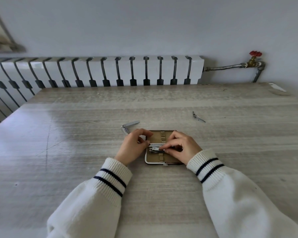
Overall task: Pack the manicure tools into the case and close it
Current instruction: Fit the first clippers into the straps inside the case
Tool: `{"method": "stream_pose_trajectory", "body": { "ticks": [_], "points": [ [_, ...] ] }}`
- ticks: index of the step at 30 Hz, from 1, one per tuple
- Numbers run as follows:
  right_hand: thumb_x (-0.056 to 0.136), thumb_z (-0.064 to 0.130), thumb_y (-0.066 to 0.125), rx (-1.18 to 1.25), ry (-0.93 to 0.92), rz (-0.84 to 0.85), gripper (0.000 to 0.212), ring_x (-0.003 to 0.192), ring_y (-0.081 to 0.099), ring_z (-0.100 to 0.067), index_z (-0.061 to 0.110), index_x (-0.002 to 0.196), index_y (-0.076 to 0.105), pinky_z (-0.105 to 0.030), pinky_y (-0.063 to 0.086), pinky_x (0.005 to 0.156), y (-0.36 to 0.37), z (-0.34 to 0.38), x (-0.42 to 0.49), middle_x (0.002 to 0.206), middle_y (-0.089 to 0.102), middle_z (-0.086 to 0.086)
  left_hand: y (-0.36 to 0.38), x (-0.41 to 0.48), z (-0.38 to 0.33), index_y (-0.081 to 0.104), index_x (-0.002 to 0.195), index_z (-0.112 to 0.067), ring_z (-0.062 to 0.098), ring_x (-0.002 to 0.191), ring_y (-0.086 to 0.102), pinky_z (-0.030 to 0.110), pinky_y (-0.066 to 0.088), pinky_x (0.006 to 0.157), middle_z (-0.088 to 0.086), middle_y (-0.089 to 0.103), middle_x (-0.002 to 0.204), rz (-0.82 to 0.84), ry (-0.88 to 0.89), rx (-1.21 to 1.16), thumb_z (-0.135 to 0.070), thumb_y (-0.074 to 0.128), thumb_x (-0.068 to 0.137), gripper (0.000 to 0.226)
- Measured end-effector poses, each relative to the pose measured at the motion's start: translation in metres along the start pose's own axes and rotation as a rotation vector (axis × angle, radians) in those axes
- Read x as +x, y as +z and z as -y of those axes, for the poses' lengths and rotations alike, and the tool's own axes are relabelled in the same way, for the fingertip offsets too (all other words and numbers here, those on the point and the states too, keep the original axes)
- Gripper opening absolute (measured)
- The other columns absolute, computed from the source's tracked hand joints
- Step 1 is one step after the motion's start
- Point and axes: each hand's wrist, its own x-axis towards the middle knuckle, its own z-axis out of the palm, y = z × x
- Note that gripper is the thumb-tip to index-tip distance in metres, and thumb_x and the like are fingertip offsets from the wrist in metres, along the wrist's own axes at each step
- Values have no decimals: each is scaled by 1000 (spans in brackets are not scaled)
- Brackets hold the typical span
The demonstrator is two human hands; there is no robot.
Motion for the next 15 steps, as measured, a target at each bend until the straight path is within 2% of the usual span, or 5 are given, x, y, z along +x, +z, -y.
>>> {"method": "stream_pose_trajectory", "body": {
  "ticks": [3, 6, 10, 15],
  "points": [
    [75, 11, 67, 4, 2, -3, 14, 74, 47, -12, 19, 85, 72, -21, 38, 67, 0, 1, 0, 80, 50, 0, 0, 0, 0, 60, 94, -27, 4, 72, 53, 6, 42, 65, -5, 61, 107, 4, -2, 5, -8, 60, 80, 24],
    [75, 12, 67, 10, 4, -10, 12, 76, 50, -15, 17, 84, 72, -23, 42, 69, -1, 2, 0, 80, 51, 0, 0, 0, 0, 59, 93, -28, 3, 73, 54, 1, 41, 65, -6, 61, 107, 4, 1, 3, -8, 60, 80, 24],
    [76, 12, 66, 12, 15, -57, 10, 78, 50, -12, 14, 84, 72, -6, 35, 68, -3, 1, 0, 80, 53, 3, 0, 0, 0, 59, 93, -29, 2, 73, 54, 1, 41, 65, -7, 61, 107, 5, -3, 14, -9, 60, 80, 24],
    [79, 10, 62, -25, 54, -124, 12, 83, 49, -11, 11, 87, 70, -5, 34, 67, -3, -3, 3, 84, 58, -1, 0, 1, 0, 59, 91, -30, 3, 72, 53, 0, 39, 65, -4, 62, 108, 9, -7, 11, -8, 60, 80, 25]
  ]
}}
